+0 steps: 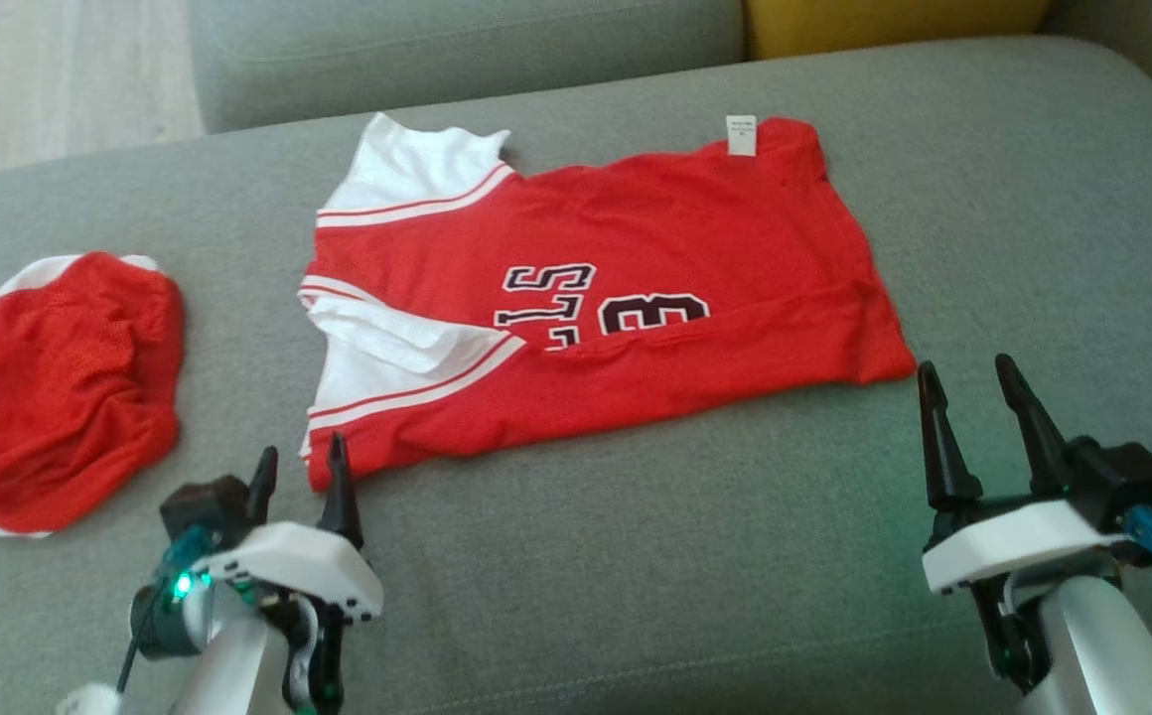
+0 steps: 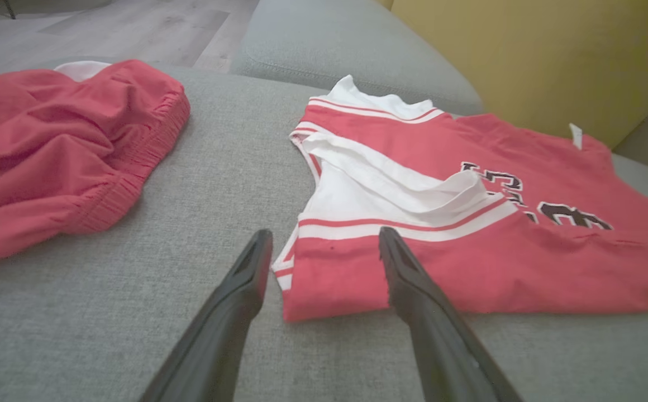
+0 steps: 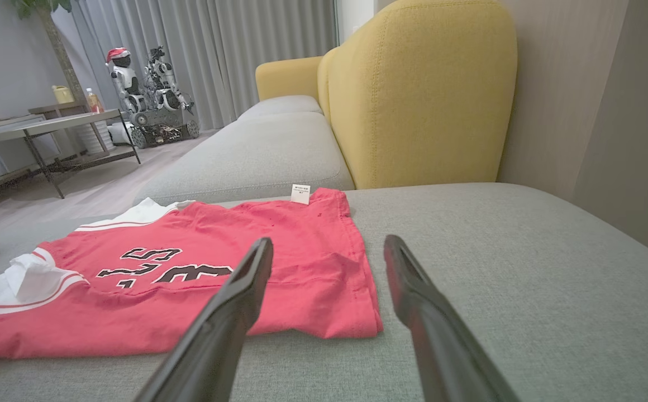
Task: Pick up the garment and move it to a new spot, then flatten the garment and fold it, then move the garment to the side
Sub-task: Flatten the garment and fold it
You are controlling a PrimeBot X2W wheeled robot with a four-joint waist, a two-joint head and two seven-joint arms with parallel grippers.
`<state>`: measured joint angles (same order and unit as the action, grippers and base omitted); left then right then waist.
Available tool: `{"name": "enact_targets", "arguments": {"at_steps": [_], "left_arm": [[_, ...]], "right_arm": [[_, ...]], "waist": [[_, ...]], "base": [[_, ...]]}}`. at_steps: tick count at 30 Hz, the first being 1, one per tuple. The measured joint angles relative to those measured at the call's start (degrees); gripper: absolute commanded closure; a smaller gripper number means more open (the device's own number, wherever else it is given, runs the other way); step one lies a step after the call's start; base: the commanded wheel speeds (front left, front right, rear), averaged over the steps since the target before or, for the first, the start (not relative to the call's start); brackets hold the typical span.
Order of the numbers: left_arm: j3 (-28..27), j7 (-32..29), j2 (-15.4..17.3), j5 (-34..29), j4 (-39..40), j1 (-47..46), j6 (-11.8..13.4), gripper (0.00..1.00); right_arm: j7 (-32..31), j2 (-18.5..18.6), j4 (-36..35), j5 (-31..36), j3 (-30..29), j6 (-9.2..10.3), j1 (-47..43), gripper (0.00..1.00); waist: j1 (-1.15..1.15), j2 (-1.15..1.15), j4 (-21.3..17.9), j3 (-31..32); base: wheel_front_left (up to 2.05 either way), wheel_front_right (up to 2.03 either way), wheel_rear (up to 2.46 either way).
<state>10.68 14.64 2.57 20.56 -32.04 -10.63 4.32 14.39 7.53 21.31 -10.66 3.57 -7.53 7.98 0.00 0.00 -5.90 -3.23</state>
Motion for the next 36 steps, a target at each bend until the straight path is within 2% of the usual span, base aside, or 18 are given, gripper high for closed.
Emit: {"name": "enact_targets", "arguments": {"at_steps": [5,11,21,22,23,26,29,36], "left_arm": [[-0.6,0.0,-0.2,-1.9,-8.0,-4.5,1.4,0.00],[-0.1,0.0,-0.2,-2.8,-18.6,-8.6,0.6,0.00],[0.1,0.1,-0.2,-3.8,-24.4,-13.4,0.1,0.00],[0.3,0.1,-0.2,-3.8,-25.1,-13.8,-0.4,0.76],[0.5,0.3,-0.2,-3.8,-25.9,-14.3,-1.0,1.00],[1.3,0.3,-0.2,-3.8,-26.6,-15.5,-2.4,1.00],[1.3,0.0,-0.6,-3.8,-24.4,-15.4,-2.4,1.00],[1.5,0.0,-0.6,-6.2,-11.2,-14.1,-2.4,1.00]], "right_arm": [[0.0,-0.2,-0.4,0.0,0.4,0.00,1.5,0.00],[0.0,-0.3,-0.4,0.0,0.5,0.00,2.1,0.00],[0.0,-1.0,-0.4,0.0,1.2,0.00,3.6,0.00],[0.0,-1.1,-0.4,0.0,1.3,0.00,3.6,0.00],[0.0,-1.1,-0.4,-0.1,1.3,0.00,3.6,0.00],[0.0,-1.1,1.1,-0.4,1.4,0.00,3.9,0.00],[-0.5,-1.2,4.7,-0.7,0.9,0.00,5.0,0.00],[-5.1,-1.5,14.6,-3.7,-5.7,0.00,10.2,0.00]], "waist": [[0.00,0.00,-1.4,-1.2],[0.00,0.00,-2.5,-2.3],[0.00,0.00,-2.5,-3.4],[0.00,0.00,-2.4,-3.5],[0.00,0.00,-2.2,-3.6],[0.00,0.00,-1.6,-3.7],[0.00,0.00,-0.6,-3.9],[0.00,0.00,2.9,-4.4]], "base": [[0.00,0.00,0.00],[0.00,0.00,0.00],[0.00,0.00,0.00],[0.00,0.00,0.00],[0.00,0.00,0.00],[0.00,0.00,0.00],[0.00,0.00,0.00],[0.00,0.00,0.00]]}}
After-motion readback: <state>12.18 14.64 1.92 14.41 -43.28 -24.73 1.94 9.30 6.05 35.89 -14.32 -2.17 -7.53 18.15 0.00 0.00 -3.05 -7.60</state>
